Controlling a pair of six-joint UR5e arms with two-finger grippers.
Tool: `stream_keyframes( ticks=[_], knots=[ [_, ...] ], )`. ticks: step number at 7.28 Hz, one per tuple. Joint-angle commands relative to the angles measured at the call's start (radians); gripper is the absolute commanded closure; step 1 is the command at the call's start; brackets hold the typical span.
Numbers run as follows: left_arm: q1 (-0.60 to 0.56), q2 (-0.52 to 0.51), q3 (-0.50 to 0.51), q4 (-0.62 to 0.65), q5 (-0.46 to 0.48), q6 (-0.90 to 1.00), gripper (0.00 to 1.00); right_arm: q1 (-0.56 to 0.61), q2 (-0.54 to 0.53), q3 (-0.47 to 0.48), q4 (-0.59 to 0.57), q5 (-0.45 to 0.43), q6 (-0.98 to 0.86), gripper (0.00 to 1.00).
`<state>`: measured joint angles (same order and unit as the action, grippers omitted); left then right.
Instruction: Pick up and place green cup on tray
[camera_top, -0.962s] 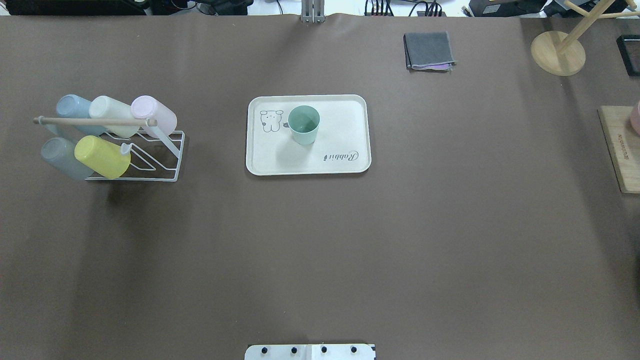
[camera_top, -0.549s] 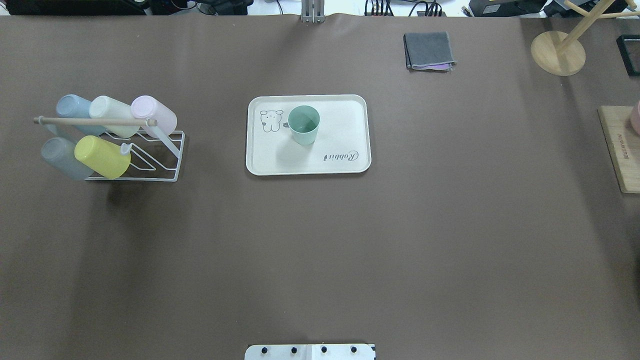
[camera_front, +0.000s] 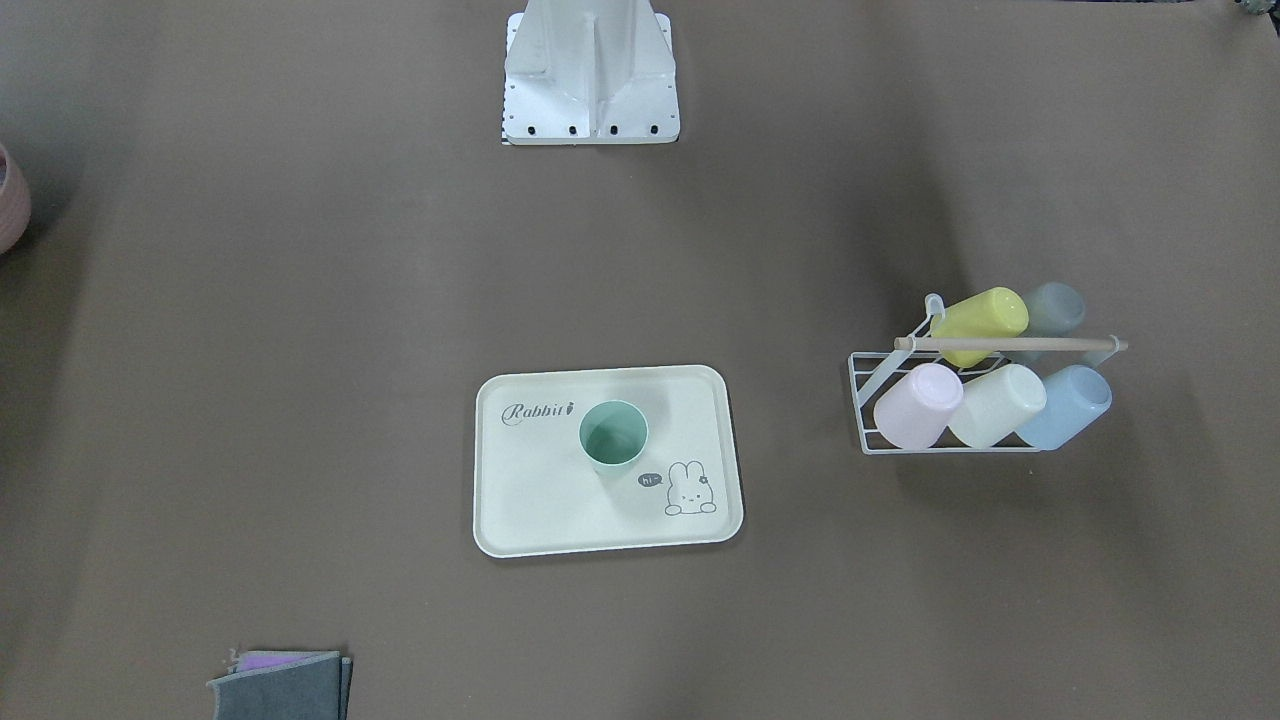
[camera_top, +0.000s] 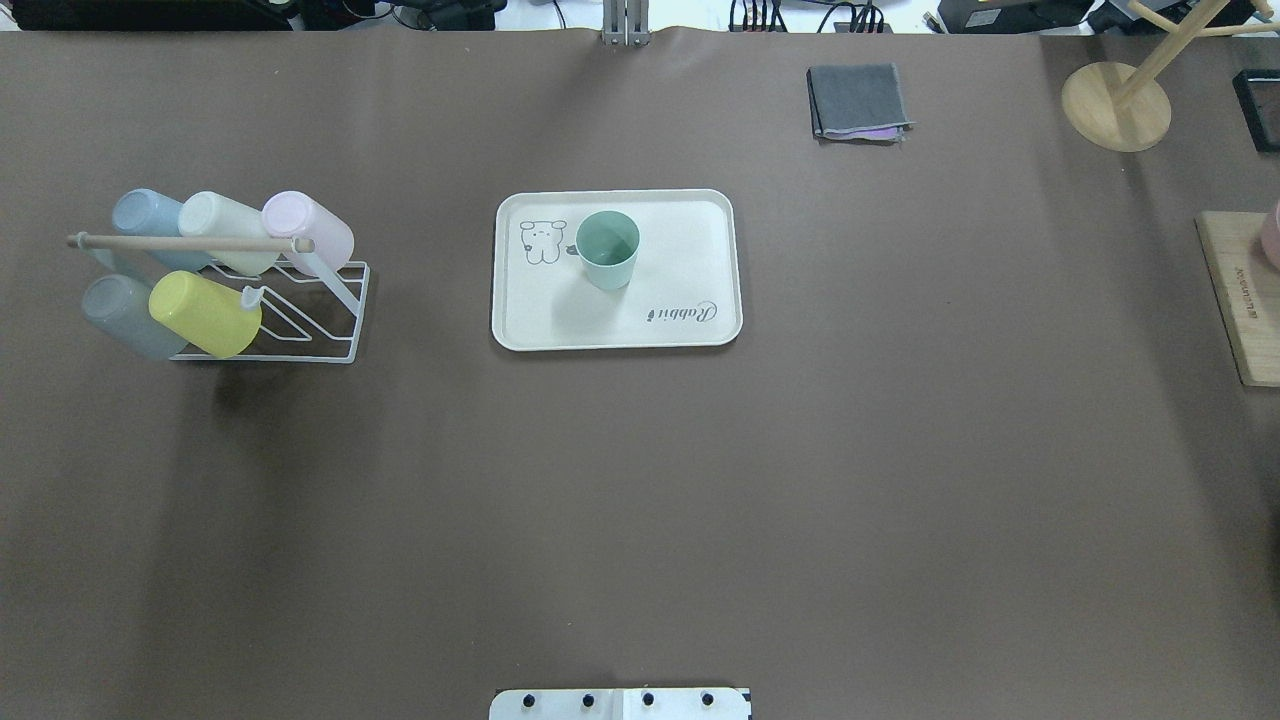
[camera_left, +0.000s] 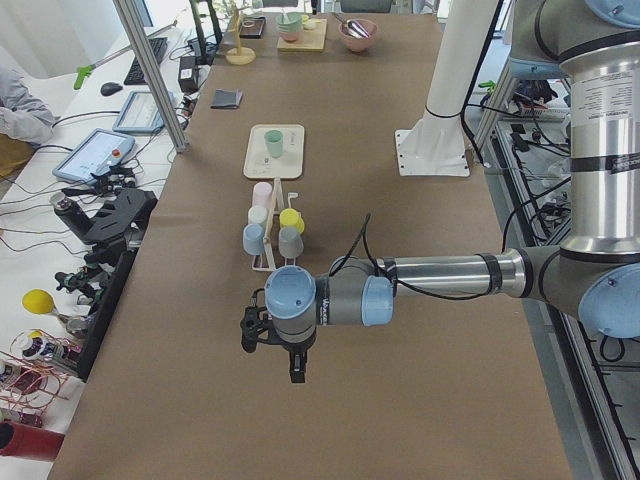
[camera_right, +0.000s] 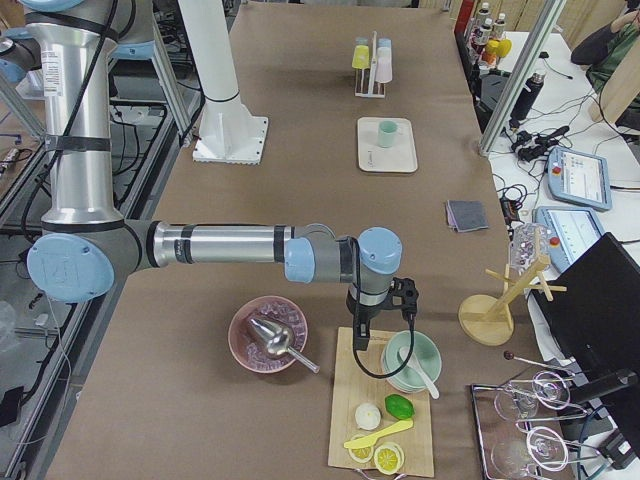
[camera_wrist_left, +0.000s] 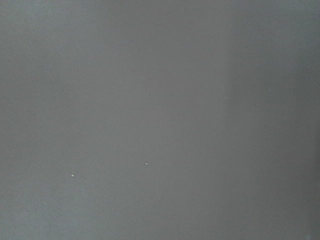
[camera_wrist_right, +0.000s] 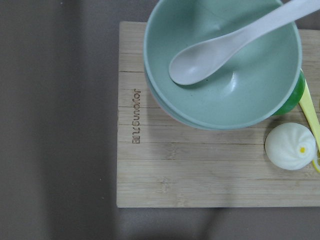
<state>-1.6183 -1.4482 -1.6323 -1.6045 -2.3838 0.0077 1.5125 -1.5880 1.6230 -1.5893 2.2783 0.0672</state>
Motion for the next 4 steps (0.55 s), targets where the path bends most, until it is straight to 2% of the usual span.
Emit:
stream_keyframes(
  ticks=[1, 4],
  knots=[
    [0.0, 0.0, 0.0, 0.0, 0.0, 0.0, 0.02, 0.0, 0.0, 0.003, 0.0, 0.001, 0.0, 0.0],
    [0.0, 0.0, -0.001, 0.0, 0.0, 0.0, 0.02, 0.0, 0.0, -0.002, 0.0, 0.001, 0.0, 0.0]
  ],
)
